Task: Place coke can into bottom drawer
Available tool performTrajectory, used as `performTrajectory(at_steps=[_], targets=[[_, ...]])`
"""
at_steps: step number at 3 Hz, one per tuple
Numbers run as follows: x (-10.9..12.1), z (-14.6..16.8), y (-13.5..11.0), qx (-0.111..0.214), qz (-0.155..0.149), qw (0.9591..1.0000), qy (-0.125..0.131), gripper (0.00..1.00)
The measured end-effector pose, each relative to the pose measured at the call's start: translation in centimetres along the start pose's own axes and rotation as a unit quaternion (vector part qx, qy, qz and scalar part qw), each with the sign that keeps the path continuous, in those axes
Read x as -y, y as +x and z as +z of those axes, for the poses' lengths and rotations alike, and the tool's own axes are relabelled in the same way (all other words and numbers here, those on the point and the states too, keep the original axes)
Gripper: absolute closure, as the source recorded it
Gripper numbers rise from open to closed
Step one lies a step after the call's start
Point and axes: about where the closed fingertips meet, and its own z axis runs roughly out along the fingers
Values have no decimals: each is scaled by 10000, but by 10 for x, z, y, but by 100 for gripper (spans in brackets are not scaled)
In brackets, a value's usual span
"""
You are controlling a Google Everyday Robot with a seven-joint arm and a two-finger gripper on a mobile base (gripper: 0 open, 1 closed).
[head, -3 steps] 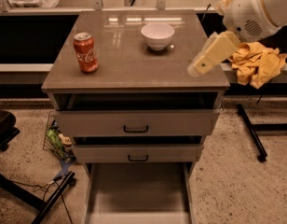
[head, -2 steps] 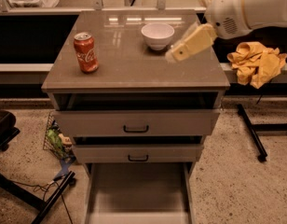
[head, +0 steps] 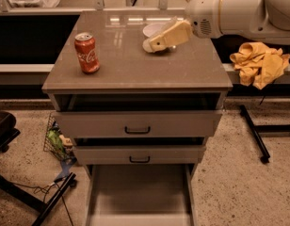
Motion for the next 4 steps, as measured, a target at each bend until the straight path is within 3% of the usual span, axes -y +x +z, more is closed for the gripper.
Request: performTrajectory(at_steps=[1, 2, 3, 4], targets=[[4, 38, 0, 107, 104, 9999, -26, 0], [10, 107, 12, 178, 326, 9993, -69, 0], [7, 190, 31, 219, 612, 9975, -263, 0], [-14, 231, 38, 479, 815, 9939, -572, 0]])
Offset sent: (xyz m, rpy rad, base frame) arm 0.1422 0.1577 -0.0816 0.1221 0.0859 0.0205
